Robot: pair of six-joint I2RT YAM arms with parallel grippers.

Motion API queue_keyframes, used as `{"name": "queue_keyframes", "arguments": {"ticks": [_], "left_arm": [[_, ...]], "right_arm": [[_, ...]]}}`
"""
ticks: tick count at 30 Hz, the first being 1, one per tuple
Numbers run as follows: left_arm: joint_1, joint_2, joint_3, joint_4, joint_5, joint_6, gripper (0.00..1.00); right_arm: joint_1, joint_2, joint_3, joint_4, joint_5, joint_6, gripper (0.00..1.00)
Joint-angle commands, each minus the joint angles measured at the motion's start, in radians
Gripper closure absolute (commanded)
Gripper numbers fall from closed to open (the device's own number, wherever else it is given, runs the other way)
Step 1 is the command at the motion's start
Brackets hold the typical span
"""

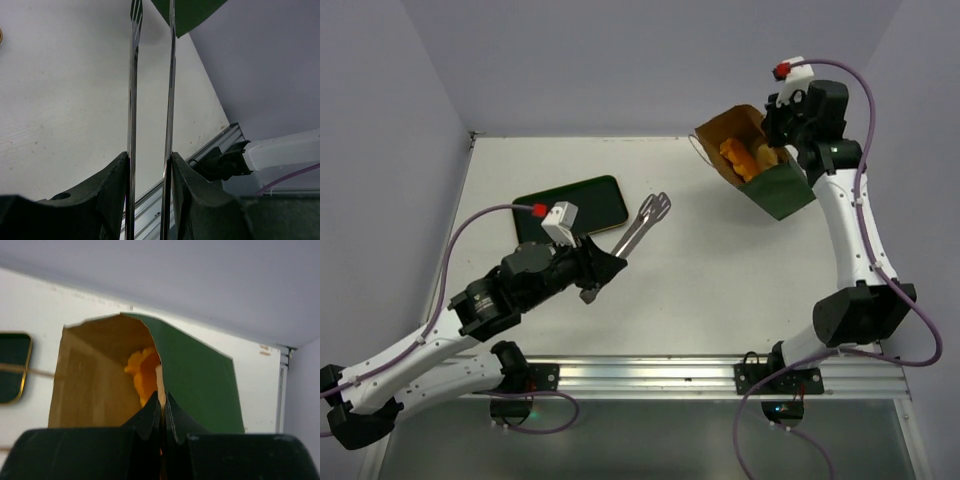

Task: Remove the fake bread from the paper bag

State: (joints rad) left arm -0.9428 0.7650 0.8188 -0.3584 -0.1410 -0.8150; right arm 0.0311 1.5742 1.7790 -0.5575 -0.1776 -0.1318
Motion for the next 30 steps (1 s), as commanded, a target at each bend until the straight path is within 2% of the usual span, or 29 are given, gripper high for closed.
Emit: {"name": "queue_keyframes", "arguments": {"ticks": [1,6,10,18,22,27,30], "left_arm": [[0.006,-0.041,0.072,-0.020,0.023,0.022,0.59],[0.006,-0.040,0.106,-0.001,0.067,0.013,0.60],[0.006,-0.007,0.114,0.018,0.090,0.008,0.60],[0.006,0.077,0.068,0.078,0.192,-0.013,0.62],[0.006,0.086,-0.007,0.146,0.234,-0.044,0.62],[0.006,0.134,-0.099,0.252,0.270,-0.073,0.62],[0.007,0.213,-0.109,0.314,0.287,-0.066,0.62]], "right_arm": [[0.088,-0.081,-0.158,0.105,0.065,-0.129,1.00],[0.229,-0.169,-0.500,0.280,0.199,-0.284,1.00],[0.269,-0.210,-0.624,0.329,0.198,-0.310,1.00],[0.274,-0.253,-0.665,0.326,0.202,-0.272,1.00],[0.274,-0.255,-0.668,0.341,0.224,-0.236,1.00],[0.274,-0.275,-0.671,0.312,0.158,-0.250,1.00],[0.271,-0.298,-0.690,0.304,0.129,-0.272,1.00]]}}
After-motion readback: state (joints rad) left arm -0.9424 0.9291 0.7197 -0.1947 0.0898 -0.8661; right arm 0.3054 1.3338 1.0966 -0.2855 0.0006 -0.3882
